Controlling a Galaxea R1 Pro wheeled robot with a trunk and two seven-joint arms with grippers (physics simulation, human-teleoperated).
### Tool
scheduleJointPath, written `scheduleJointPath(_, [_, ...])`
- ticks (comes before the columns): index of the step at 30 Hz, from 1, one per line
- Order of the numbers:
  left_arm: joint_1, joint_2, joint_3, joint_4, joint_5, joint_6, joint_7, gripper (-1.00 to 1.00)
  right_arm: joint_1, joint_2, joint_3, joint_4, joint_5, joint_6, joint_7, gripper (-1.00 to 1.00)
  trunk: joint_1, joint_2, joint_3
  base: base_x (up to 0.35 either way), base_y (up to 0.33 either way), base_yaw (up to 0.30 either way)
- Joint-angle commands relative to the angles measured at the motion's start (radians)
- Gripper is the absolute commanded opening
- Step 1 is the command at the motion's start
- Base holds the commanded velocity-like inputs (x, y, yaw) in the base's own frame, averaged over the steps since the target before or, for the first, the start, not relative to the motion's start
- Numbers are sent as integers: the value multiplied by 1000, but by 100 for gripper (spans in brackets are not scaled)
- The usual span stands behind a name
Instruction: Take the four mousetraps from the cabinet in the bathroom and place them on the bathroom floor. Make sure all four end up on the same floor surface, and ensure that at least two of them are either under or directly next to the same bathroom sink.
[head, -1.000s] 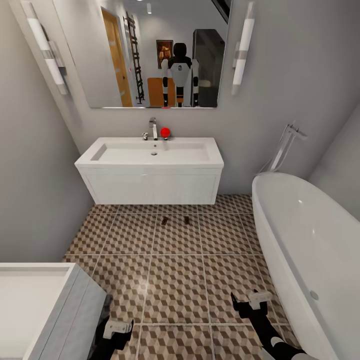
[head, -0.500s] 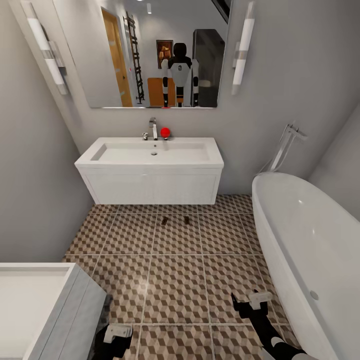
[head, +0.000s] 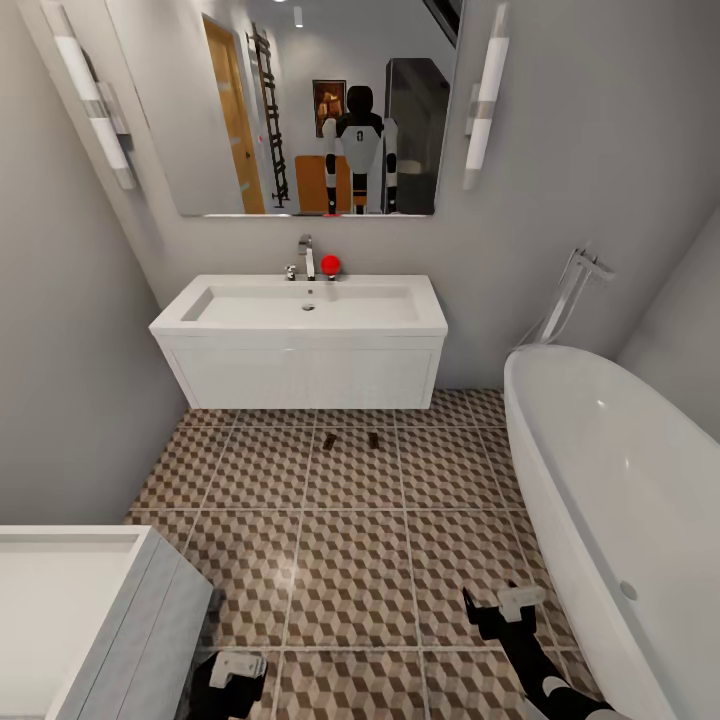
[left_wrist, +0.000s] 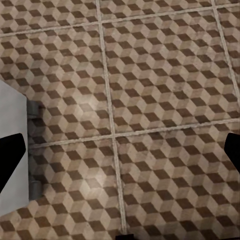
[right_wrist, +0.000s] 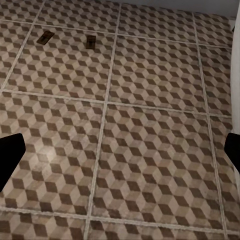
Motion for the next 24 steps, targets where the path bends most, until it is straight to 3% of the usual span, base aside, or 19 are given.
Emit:
scheduleJointPath(1, [-2, -1, -9, 4, 8, -6, 0, 100, -1, 0, 4, 1, -5, -3, 3, 100, 1, -2, -2, 0, 0, 0])
scheduleJointPath(24, [-2, -2, -9, 3, 7, -6, -2, 100, 0, 2, 4, 1, -5, -3, -2, 100, 1, -2, 5, 0, 0, 0])
